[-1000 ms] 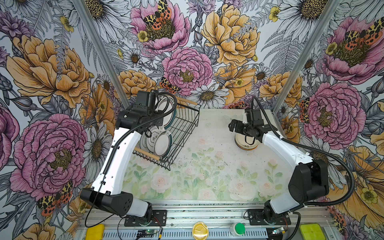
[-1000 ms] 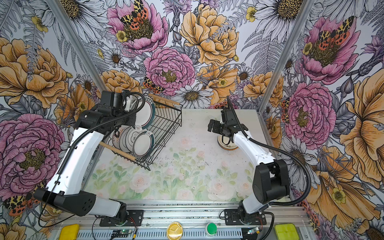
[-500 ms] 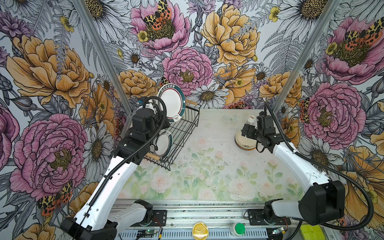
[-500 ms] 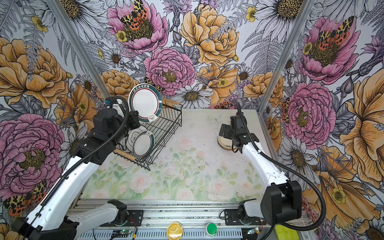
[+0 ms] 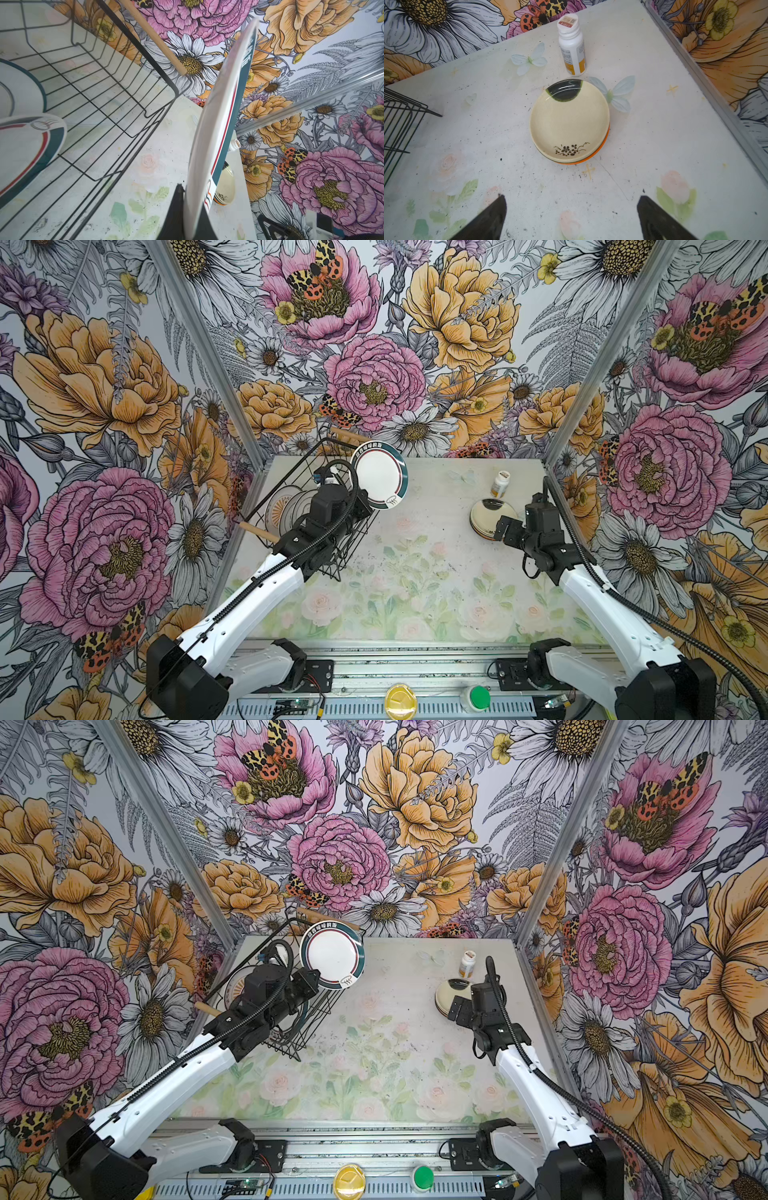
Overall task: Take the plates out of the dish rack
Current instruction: 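Carry the plate toward the right gripper while the right reaches for its rim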
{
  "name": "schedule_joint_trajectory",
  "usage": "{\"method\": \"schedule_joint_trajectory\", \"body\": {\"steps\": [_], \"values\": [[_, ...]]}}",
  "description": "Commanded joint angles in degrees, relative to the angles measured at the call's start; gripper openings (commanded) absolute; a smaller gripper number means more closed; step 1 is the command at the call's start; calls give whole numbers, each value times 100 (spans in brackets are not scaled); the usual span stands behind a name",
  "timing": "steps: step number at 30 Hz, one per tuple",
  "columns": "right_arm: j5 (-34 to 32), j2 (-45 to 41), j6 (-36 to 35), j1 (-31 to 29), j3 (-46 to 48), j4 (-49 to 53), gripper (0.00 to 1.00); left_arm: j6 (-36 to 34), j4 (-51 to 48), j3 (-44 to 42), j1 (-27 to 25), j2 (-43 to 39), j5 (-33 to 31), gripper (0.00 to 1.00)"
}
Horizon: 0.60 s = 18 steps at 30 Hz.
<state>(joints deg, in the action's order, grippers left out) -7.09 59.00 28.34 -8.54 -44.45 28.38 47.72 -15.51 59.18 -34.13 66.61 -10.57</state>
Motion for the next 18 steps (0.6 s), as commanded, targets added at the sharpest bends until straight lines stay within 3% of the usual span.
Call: {"method": "schedule_joint_trajectory", "body": {"steps": [1, 6, 11, 18], "values": [[1012, -432, 201, 48, 347, -528, 99, 274, 665, -88, -286, 225, 252, 0], [1812, -900, 368, 69, 902, -1055, 100, 551, 1200, -362, -546, 573, 424, 0], [2606, -1104, 973, 72, 1595, -2121, 100, 679, 1509, -407, -833, 939, 544, 0], [3274, -848, 1827, 77, 2274, -3809, 99, 879, 1970, -333, -1058, 1442, 854, 0]]}}
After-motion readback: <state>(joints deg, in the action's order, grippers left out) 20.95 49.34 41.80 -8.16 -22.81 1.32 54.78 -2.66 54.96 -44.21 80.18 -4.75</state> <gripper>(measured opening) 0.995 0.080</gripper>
